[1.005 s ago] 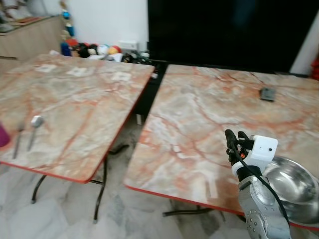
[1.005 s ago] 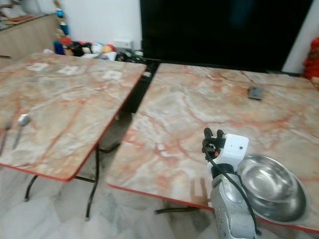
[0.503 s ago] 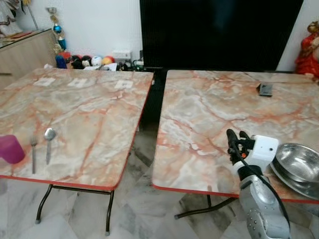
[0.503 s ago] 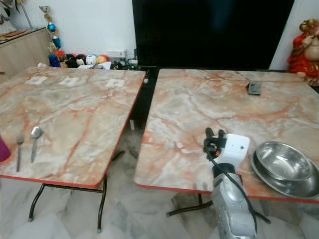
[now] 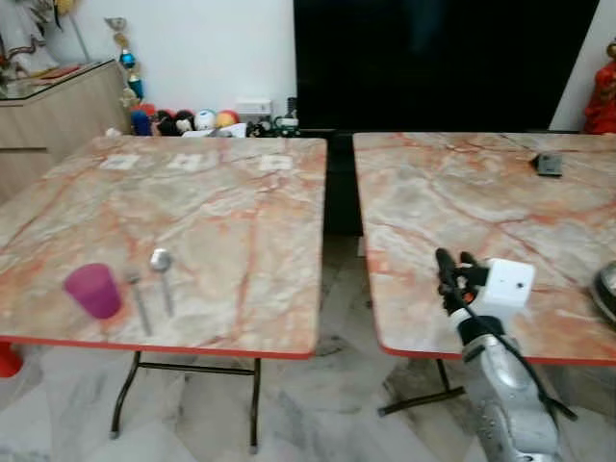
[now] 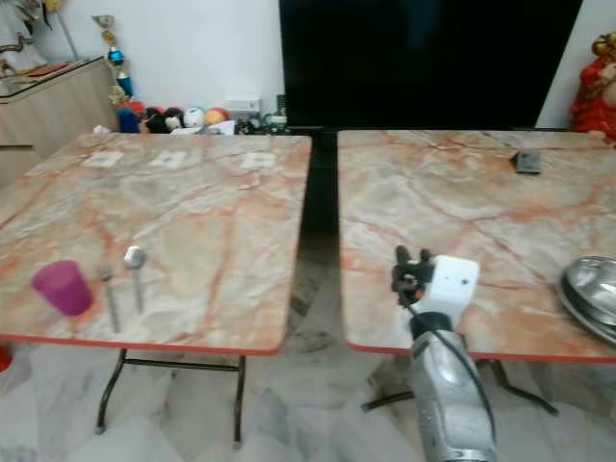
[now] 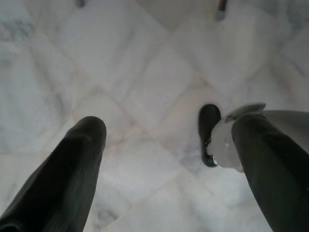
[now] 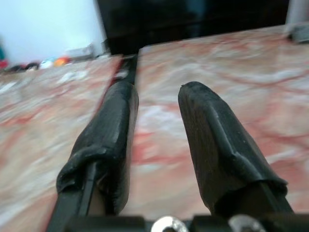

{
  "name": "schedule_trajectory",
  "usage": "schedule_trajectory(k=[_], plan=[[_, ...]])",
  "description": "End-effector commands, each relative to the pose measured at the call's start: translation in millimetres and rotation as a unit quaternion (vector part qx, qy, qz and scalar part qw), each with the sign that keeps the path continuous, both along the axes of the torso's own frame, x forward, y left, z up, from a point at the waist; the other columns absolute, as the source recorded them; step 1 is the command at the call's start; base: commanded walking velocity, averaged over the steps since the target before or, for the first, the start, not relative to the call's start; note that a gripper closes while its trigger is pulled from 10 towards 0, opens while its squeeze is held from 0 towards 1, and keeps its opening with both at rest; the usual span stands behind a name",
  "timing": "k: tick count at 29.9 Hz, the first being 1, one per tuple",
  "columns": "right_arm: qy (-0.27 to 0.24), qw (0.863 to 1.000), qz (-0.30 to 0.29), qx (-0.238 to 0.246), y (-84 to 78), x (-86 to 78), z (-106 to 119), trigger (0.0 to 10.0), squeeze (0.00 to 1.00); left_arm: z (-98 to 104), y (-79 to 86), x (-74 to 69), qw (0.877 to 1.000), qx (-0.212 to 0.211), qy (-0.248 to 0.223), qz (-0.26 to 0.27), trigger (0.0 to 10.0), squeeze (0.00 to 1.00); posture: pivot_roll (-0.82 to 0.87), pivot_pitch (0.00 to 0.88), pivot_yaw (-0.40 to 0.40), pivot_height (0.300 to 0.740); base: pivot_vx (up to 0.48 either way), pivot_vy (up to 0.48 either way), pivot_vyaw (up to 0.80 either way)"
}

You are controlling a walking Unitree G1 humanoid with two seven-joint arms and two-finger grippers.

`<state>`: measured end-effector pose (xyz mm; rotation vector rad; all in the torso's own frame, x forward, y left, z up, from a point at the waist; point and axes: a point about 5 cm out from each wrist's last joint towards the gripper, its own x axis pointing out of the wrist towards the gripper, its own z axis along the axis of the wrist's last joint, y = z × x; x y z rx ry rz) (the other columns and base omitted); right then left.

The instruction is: Setting the table

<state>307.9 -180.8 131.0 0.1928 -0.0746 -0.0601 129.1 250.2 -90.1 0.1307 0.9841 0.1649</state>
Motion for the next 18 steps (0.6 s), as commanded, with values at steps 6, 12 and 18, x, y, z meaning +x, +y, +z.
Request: schedule_trajectory(k=[6,12,18], plan=[[-0.005,1.000,0.018,-0.007,12.0,4.9,4.3,10.0,0.00,-0.7,1.9,-2.3,1.000,0.001,0.007,0.009,10.0,0.00,-0.01,0.017,-0.012,0.740,0.000,0.472,0.00],[-0.004,1.000,0.020,-0.008,12.5,5.6,3.8,10.0,0.00,-1.0,1.6,-3.2,1.000,0.000,0.007,0.011,10.0,0.00,0.00,0.023,-0.014,0.740,0.000,0.469,0.00],[0.003,1.000,0.014,-0.022,8.8,2.5,0.2,10.0,0.00,-1.9,1.7,-6.8,1.000,0.000,0.008,0.012,10.0,0.00,0.00,0.035,-0.021,0.740,0.000,0.234,0.00]])
